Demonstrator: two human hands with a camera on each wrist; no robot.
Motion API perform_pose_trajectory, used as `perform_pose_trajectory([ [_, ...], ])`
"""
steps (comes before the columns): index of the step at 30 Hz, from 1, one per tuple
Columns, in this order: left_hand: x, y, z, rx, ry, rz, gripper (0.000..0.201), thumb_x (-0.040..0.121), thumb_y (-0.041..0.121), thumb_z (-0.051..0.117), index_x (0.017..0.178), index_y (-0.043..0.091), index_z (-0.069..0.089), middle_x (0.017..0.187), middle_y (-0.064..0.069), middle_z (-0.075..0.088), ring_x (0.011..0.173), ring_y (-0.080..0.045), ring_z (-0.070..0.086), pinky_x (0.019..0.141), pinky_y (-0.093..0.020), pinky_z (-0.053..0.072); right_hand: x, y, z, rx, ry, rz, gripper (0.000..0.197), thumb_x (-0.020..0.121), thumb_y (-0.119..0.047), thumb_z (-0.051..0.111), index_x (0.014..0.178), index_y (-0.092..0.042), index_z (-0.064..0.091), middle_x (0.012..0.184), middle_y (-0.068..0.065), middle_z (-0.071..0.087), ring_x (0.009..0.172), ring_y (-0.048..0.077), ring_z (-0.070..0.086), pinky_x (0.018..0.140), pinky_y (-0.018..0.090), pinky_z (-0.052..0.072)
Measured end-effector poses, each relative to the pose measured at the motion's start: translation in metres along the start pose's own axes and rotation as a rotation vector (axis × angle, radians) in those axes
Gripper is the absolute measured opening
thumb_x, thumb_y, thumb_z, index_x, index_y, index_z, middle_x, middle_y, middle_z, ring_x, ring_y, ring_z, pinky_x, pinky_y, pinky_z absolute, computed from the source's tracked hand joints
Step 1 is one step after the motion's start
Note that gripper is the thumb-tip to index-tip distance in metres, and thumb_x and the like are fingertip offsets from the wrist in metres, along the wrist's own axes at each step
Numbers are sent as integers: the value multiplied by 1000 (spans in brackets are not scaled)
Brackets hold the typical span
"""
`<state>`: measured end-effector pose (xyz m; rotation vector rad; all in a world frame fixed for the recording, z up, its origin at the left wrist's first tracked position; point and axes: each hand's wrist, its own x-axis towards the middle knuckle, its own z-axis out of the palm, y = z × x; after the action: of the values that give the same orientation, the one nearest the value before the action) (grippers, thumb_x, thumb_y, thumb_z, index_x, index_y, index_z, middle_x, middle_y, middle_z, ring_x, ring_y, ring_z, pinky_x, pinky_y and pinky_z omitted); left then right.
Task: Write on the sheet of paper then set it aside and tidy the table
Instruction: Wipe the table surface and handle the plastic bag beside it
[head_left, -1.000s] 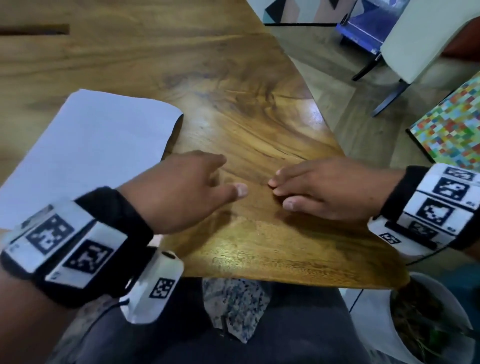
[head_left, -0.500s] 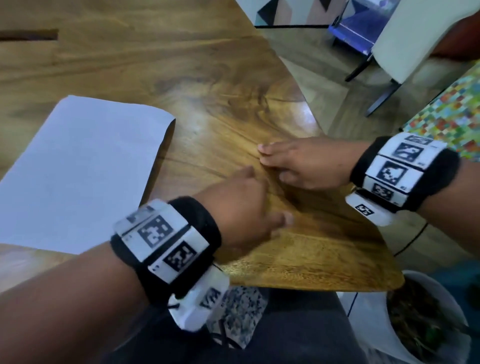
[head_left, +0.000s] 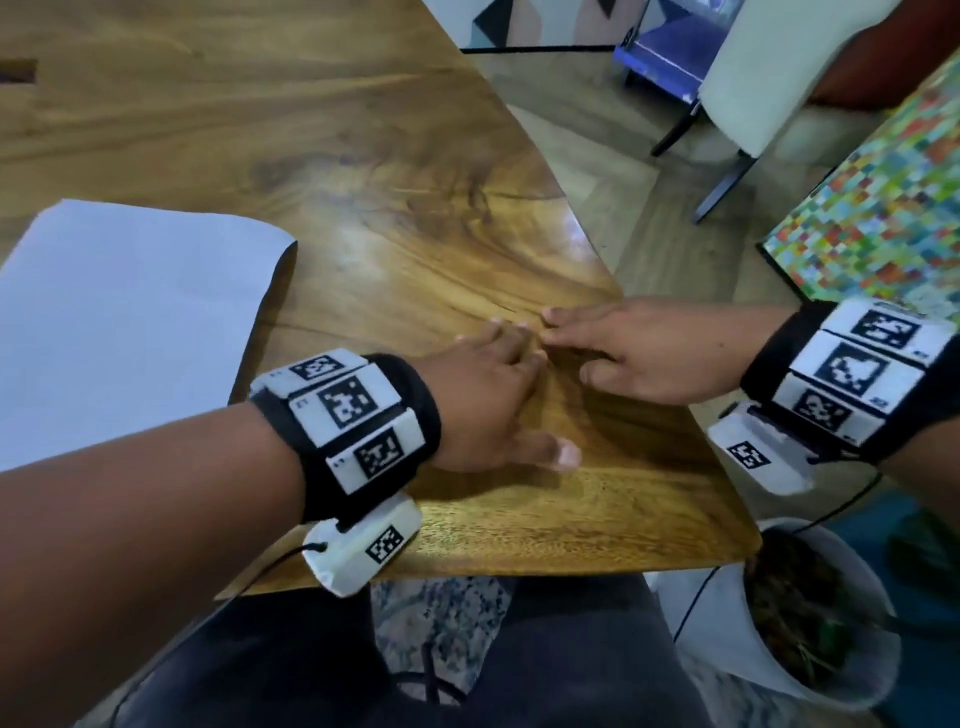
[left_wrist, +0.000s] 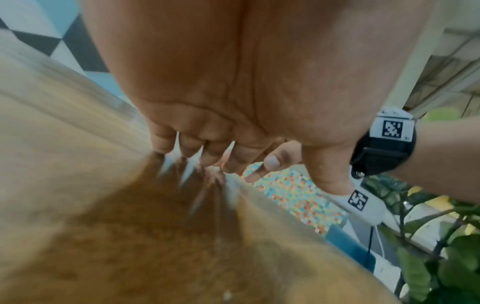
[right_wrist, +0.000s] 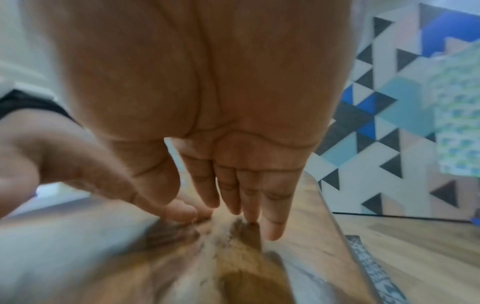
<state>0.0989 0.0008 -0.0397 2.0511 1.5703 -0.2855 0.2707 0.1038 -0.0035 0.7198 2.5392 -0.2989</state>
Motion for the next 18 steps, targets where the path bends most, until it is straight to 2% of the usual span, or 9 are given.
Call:
perform_pose_trajectory([
  [4, -1, -13, -15, -110, 137, -85, 104, 86, 79, 43, 163, 21, 4, 171, -3, -9, 157, -24, 3, 124, -43, 19, -22, 13, 11, 101, 147, 185, 63, 100, -49, 39, 155, -24, 21, 162, -3, 20, 147, 16, 25, 116, 25, 16],
  [7, 8, -25, -20, 10, 115, -194, 109, 83, 83, 40, 163, 21, -1, 170, -6, -10, 157, -29, -1, 124, -52, 17, -32, 9, 35, 42, -15, 175, 77, 96, -62, 33, 156, -22, 8, 165, 1, 1, 151, 17, 11, 122, 35, 18],
  [10, 11, -23, -18, 155, -12, -105, 118, 75, 91, 34, 163, 20, 1, 170, -7, -13, 156, -29, -4, 124, -53, 15, -43, 0, 34, 66, -86, 86, 77, 94, -65, 32, 156, -28, 8, 164, -8, -4, 150, 9, 7, 122, 30, 15],
  [12, 9, -19, -22, 141, -73, 13, 114, 71, 93, 30, 160, 22, 23, 170, -5, 9, 154, -27, 18, 120, -51, 29, -42, 5, 26, 127, -10, 73, 69, 96, -60, 36, 155, -30, 15, 164, -12, 9, 148, 9, 19, 120, 30, 20],
  [13, 8, -17, -26, 111, -44, 75, 103, 73, 94, 30, 149, 25, 43, 161, -6, 35, 142, -26, 41, 111, -49, 42, -37, 13, 24, 141, 60, 96, 68, 97, -57, 37, 156, -29, 16, 163, -12, 11, 148, 10, 20, 120, 30, 19],
  [14, 9, -15, -30, 74, 31, 124, 87, 78, 91, 31, 130, 26, 57, 137, -3, 58, 120, -23, 59, 97, -46, 51, -30, 22, 22, 143, 121, 130, 67, 98, -55, 37, 156, -28, 16, 163, -11, 12, 149, 10, 18, 121, 30, 16],
  [15, 12, -13, -33, 48, 120, 145, 74, 83, 85, 34, 118, 25, 62, 118, 1, 65, 103, -20, 63, 87, -42, 53, -22, 31, 22, 137, 158, 161, 67, 99, -54, 37, 156, -27, 15, 164, -9, 10, 150, 11, 15, 121, 30, 14],
  [16, 16, -13, -35, 43, 196, 138, 68, 87, 78, 38, 121, 24, 62, 118, 0, 65, 103, -20, 63, 87, -40, 52, -14, 38, 24, 127, 167, 184, 69, 99, -55, 36, 157, -25, 14, 164, -6, 8, 150, 12, 13, 122, 32, 13],
  [18, 24, -17, -35, 73, 221, 40, 78, 91, 70, 46, 150, 20, 43, 154, -7, 43, 135, -25, 47, 106, -41, 43, -2, 39, 29, 110, 130, 183, 75, 97, -60, 34, 157, -22, 10, 165, -2, 0, 152, 14, 6, 122, 34, 11],
])
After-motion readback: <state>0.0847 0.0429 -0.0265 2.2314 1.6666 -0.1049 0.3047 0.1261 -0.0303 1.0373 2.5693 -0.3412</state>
